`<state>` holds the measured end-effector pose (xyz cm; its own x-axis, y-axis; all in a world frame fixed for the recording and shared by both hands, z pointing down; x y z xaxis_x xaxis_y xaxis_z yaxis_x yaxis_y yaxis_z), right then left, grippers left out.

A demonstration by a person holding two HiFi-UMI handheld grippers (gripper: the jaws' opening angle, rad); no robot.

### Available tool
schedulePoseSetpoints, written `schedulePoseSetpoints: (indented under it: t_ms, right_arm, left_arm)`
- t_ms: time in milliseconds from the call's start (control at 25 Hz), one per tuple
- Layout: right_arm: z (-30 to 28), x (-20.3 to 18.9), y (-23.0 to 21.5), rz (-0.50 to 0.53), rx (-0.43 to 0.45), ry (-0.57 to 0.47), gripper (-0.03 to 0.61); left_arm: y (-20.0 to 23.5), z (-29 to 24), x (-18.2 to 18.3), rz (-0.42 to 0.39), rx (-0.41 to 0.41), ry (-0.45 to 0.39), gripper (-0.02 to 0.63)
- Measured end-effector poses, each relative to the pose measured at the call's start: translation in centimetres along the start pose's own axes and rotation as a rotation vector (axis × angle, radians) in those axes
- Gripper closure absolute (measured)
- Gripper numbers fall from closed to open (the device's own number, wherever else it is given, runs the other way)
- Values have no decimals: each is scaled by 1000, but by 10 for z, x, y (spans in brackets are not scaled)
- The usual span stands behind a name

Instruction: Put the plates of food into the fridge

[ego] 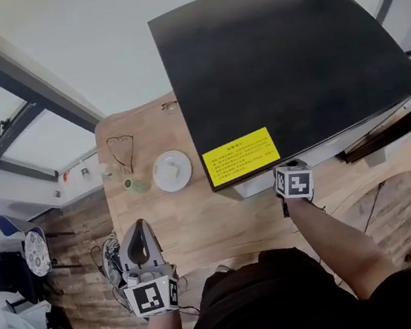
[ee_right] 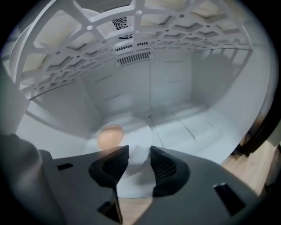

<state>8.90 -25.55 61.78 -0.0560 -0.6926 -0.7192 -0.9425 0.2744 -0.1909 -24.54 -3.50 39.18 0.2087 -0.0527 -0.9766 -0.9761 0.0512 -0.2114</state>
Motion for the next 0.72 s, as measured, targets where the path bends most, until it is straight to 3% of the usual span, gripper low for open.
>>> schedulePoseSetpoints:
  t_ms: [320,600,720]
  right_arm:
    - [14,15,-10,22,0,-118,408]
    - [56,34,-30,32,122,-290,410]
    - [83,37,-35,56,168,-359,441]
  left_arm:
    - [-11,-2,10,-12,-30,-23,609]
    - [-34,-20,19,1,-99,-68,609]
    - [-50,-29,20,-10,-147,-84,609]
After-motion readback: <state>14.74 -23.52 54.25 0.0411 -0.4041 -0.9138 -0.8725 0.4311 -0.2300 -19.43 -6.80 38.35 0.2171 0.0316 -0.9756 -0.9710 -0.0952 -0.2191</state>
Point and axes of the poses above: the fingertips, and each gripper's own axes: z backward along the fingers, y to its left, x out of its top, the point moved 7 cm from there along z, backward along the fingers, and after that the axes turned 6 degrees about -y, right-handed, at the moved point
